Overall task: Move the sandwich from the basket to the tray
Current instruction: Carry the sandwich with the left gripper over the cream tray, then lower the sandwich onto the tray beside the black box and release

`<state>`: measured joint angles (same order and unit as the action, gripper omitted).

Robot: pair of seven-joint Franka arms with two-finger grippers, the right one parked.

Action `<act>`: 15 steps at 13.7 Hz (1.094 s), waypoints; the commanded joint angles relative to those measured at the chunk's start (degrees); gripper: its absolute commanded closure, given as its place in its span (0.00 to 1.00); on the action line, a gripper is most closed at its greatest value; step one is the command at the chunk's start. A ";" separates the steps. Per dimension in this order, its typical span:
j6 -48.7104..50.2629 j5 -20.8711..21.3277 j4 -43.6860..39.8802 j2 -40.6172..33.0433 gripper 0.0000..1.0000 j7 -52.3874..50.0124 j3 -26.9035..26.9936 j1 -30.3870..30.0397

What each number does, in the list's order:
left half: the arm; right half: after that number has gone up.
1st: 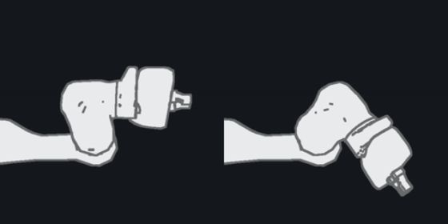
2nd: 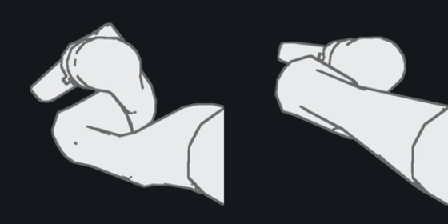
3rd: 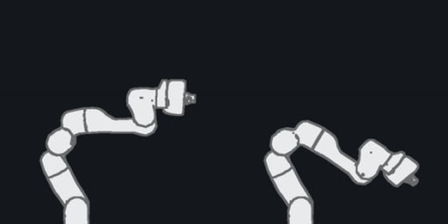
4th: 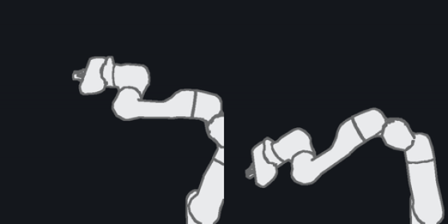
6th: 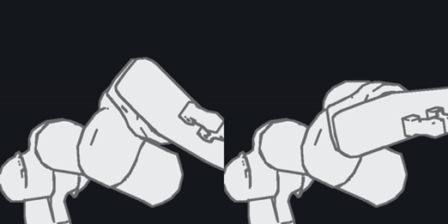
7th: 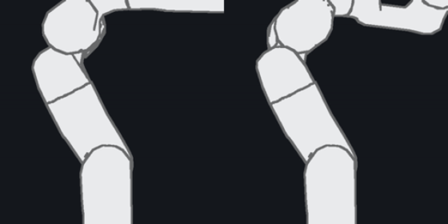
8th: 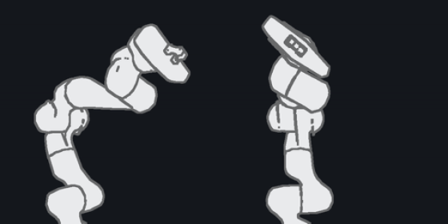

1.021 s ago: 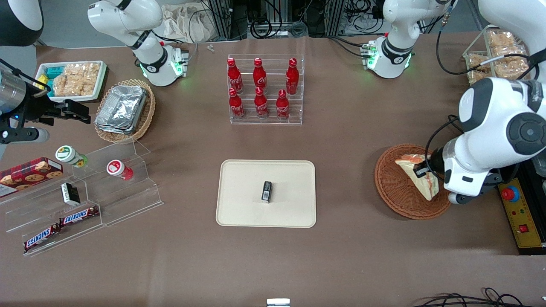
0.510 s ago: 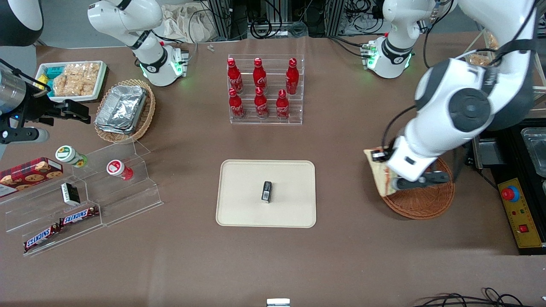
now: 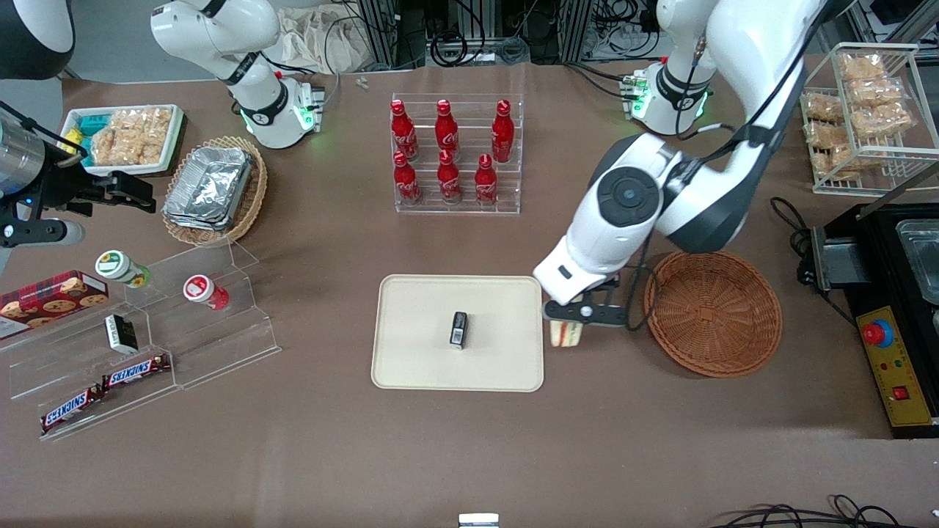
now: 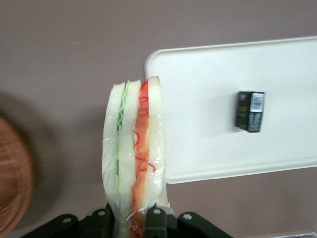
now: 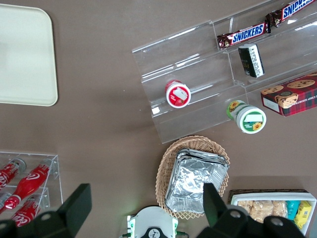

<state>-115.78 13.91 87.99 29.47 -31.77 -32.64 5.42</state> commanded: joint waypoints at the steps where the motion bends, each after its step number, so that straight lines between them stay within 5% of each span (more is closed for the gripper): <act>1: -5.39 3.92 -2.29 5.94 0.76 -0.04 0.38 1.96; 10: -11.66 8.77 -2.38 15.97 0.70 -0.22 0.73 3.99; 12: -11.66 8.68 -2.38 16.50 0.54 -0.48 0.73 3.99; 13: -11.66 8.50 -2.38 16.59 0.39 -0.74 0.73 3.99; 14: -11.66 8.50 -2.38 16.50 0.12 -1.79 0.73 3.90; 15: -11.57 8.76 -2.30 16.24 0.01 -3.11 0.73 3.81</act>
<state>-127.62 21.41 87.44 45.18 -32.43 -32.26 8.53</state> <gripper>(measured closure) 0.445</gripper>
